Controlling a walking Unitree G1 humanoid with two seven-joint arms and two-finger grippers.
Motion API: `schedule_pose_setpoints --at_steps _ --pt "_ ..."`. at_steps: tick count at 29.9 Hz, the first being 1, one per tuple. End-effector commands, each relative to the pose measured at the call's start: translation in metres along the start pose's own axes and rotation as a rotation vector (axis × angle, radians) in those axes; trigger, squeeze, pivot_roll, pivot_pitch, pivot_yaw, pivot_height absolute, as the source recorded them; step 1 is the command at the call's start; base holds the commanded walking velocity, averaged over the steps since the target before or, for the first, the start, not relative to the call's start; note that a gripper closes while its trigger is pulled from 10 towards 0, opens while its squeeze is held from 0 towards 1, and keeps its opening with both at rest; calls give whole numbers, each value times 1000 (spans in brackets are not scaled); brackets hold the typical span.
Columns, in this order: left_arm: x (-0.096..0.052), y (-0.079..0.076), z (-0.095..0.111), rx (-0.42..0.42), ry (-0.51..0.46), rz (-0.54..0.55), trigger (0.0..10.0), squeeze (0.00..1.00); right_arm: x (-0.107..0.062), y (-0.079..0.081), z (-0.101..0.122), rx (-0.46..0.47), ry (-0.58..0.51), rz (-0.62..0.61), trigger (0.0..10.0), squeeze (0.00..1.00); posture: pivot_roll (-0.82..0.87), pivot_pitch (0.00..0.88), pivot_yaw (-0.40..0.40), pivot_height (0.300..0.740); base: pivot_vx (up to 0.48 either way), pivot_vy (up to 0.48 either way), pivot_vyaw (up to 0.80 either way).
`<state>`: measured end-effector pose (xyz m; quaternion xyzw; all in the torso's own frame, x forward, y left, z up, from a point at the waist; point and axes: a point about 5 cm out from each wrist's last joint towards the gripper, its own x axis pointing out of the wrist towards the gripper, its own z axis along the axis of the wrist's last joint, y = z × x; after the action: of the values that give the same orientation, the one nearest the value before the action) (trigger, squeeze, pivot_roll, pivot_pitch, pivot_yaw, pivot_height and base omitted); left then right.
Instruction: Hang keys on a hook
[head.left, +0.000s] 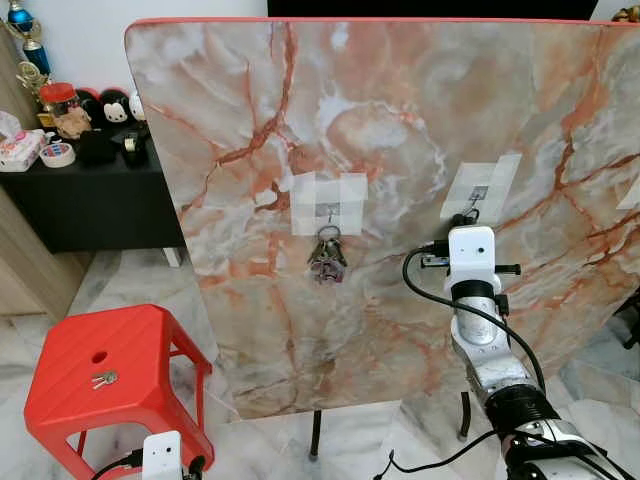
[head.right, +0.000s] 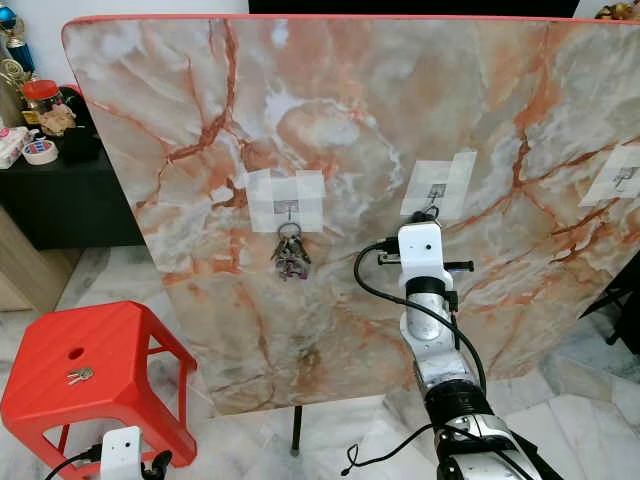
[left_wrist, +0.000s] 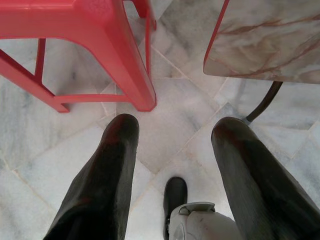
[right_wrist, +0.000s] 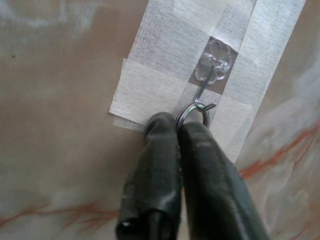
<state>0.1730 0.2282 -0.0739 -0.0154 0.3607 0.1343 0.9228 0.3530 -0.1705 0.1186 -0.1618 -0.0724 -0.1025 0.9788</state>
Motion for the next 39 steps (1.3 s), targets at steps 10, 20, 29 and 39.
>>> schedule_pose_setpoints --at_steps 10,20,29,39 --pt "-1 -3 -5 19 29 -13 10000 0 -14 3 3 48 -87 43 10000 0 -15 0 -54 740 0 0 0" --pt "-1 -2 -5 24 31 -15 10000 0 -84 15 -83 74 281 230 10000 0 -25 0 -58 740 0 0 0" --pt "0 0 -3 25 33 -9 10000 0 -179 7 -169 184 994 164 10000 0 -28 0 -39 740 0 0 0" --pt "2 2 2 58 35 -22 10000 0 -214 -4 -186 245 1208 94 10000 0 -34 7 -8 740 0 0 0"
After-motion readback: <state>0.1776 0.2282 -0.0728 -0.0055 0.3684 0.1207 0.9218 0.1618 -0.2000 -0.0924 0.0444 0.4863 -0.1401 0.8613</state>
